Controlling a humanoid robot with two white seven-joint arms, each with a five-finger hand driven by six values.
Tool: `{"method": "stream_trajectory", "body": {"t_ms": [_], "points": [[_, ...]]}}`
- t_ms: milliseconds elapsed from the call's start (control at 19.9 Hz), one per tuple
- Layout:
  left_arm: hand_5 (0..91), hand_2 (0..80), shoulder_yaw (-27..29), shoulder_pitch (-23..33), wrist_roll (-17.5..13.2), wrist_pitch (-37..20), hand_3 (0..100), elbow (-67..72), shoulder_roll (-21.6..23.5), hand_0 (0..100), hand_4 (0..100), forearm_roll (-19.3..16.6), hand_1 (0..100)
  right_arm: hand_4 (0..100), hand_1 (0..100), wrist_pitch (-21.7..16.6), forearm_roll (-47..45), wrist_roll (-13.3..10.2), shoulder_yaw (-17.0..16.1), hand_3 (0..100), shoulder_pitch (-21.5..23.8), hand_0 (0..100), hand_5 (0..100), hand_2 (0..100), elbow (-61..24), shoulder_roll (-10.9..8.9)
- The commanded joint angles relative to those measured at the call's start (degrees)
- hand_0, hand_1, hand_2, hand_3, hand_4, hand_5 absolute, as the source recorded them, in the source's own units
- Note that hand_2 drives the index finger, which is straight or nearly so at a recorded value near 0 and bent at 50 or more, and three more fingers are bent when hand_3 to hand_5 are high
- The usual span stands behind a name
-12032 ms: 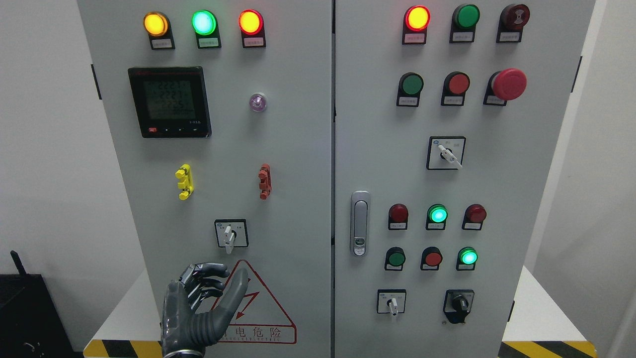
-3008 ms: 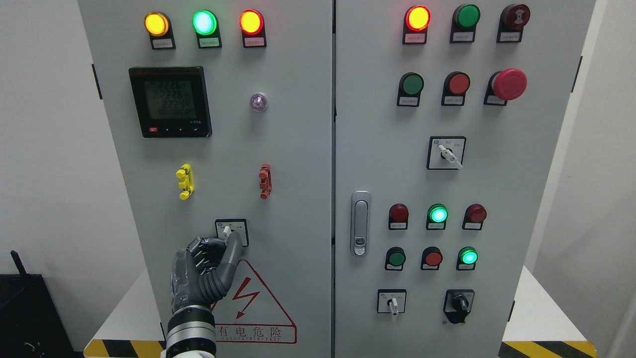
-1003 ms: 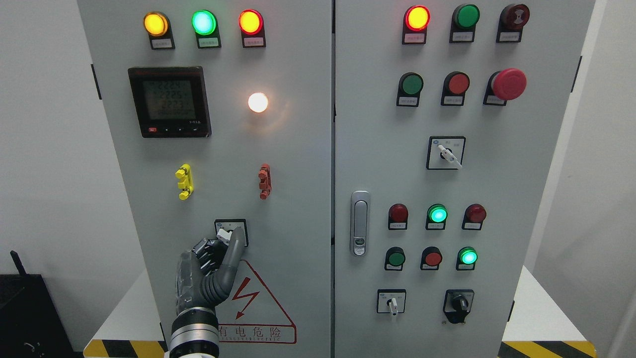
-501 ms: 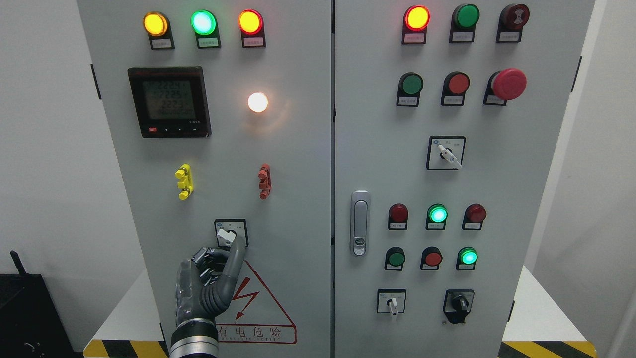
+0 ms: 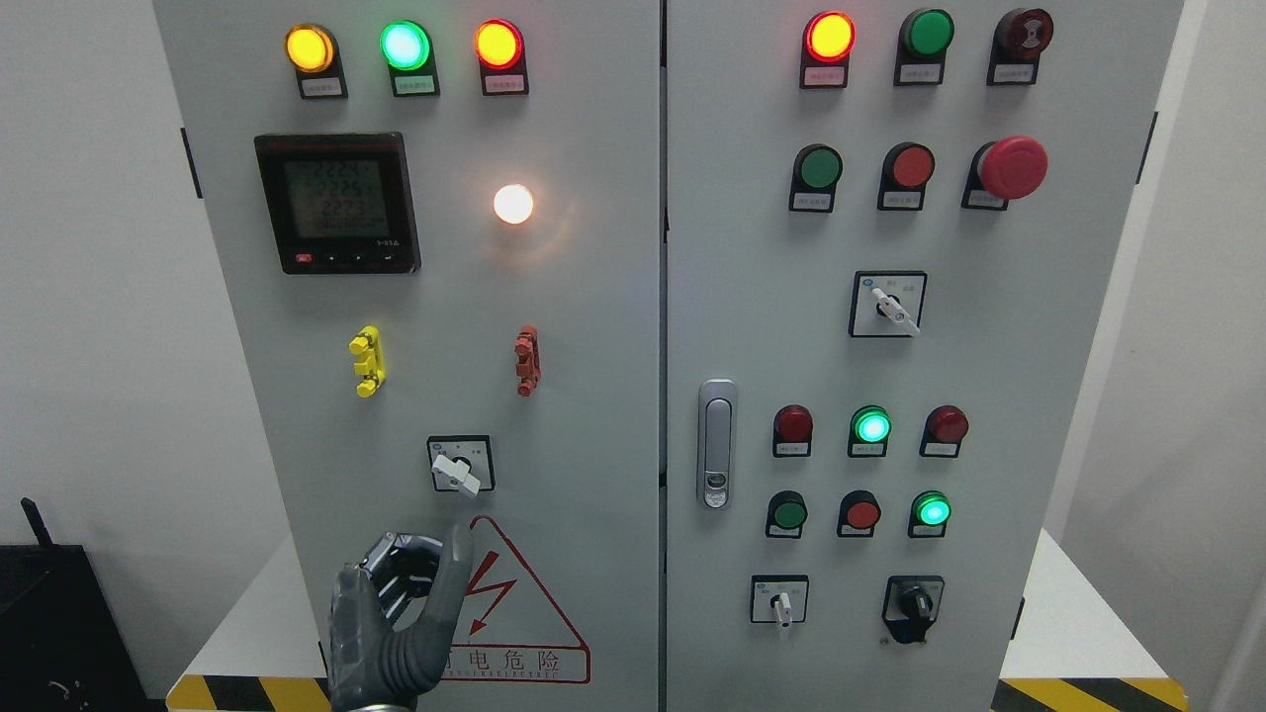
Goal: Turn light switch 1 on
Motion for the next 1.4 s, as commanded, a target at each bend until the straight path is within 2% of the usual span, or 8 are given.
{"method": "stream_trajectory", "body": {"t_ms": [0, 251, 401, 652, 802, 902, 1153, 1354], "points": [[69.3, 58.9, 2.4, 14.7, -3.0, -14.8, 84, 9.1, 3.1, 9, 83, 3.0, 36, 0, 0, 0.0, 0.0, 0.0, 0.0, 0, 0.0, 30, 0, 0, 0.0, 0.01], [54.0, 53.2, 3.3, 23.0, -3.1, -26.6, 84, 24.1, 6.8, 10, 77, 6.7, 31, 0, 0, 0.0, 0.0, 0.0, 0.0, 0, 0.0, 30, 0, 0, 0.0, 0.01], [43.2, 46.9, 1.8, 26.7, -3.2, -29.8, 72, 32.7, 8.8, 10, 69, 9.3, 30, 0, 0, 0.0, 0.0, 0.0, 0.0, 0, 0.0, 30, 0, 0, 0.0, 0.01], [26.6, 31.4, -0.9, 28.8, -3.7, -41.5, 54, 57.2, 10.2, 10, 57, 9.6, 27, 0, 0, 0.0, 0.0, 0.1, 0.0, 0, 0.0, 30, 0, 0, 0.0, 0.01], [10.7, 23.3, -0.8, 27.0, -8.2, -42.0, 43, 70.5, 9.3, 10, 44, 9.7, 26, 0, 0, 0.0, 0.0, 0.1, 0.0, 0, 0.0, 30, 0, 0, 0.0, 0.01], [0.2, 15.9, -0.7, 25.6, -9.1, -41.9, 36, 78.3, 8.3, 10, 37, 9.7, 26, 0, 0, 0.0, 0.0, 0.0, 0.0, 0, 0.0, 30, 0, 0, 0.0, 0.01], [0.0, 9.0, -0.8, 18.6, -11.0, -41.0, 29, 102.4, 5.6, 9, 31, 9.4, 25, 0, 0, 0.0, 0.0, 0.0, 0.0, 0, 0.0, 30, 0, 0, 0.0, 0.01], [0.0, 2.9, -1.0, 16.4, -12.7, -31.2, 22, 110.9, 4.2, 10, 26, 9.0, 24, 0, 0, 0.0, 0.0, 0.0, 0.0, 0, 0.0, 30, 0, 0, 0.0, 0.01]]}}
